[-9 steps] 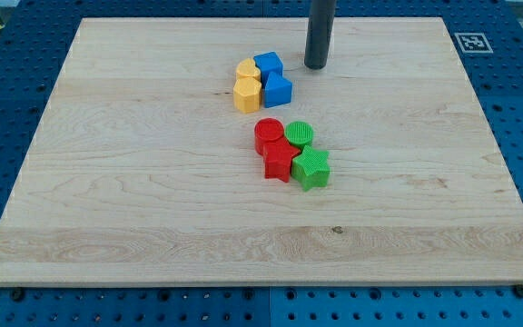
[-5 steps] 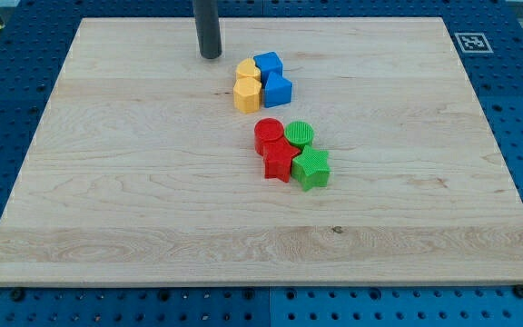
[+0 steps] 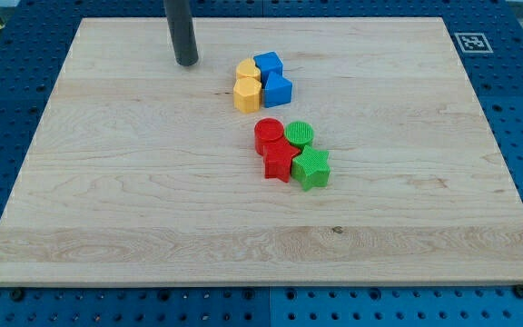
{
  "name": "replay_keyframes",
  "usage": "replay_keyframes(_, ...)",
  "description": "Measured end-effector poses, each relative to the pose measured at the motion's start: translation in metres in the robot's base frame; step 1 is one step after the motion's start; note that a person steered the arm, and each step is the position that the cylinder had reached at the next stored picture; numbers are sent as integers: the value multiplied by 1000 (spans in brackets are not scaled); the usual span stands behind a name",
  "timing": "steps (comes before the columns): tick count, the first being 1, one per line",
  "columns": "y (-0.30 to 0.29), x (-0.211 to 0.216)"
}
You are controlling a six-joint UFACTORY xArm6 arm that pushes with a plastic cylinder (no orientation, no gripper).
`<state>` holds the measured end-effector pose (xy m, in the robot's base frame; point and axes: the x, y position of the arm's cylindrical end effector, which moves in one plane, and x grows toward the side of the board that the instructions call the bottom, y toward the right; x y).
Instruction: Separate all the green and red blocks
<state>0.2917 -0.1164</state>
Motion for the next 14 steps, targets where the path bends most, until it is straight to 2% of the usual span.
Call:
replay_keyframes(2,0,6)
replay_keyframes(3,0,-8)
replay_keyframes(4,48,-51)
replay_keyframes(5,135,-63)
replay_keyframes(6,211,-58)
replay_keyframes(7,264,-21)
replay_keyframes(8,280,14)
replay_keyframes(9,274,72)
replay_keyframes(10,237,121)
replay_keyframes(11,203,126)
replay_keyframes(12,207,137)
replay_keyframes(14,198,192)
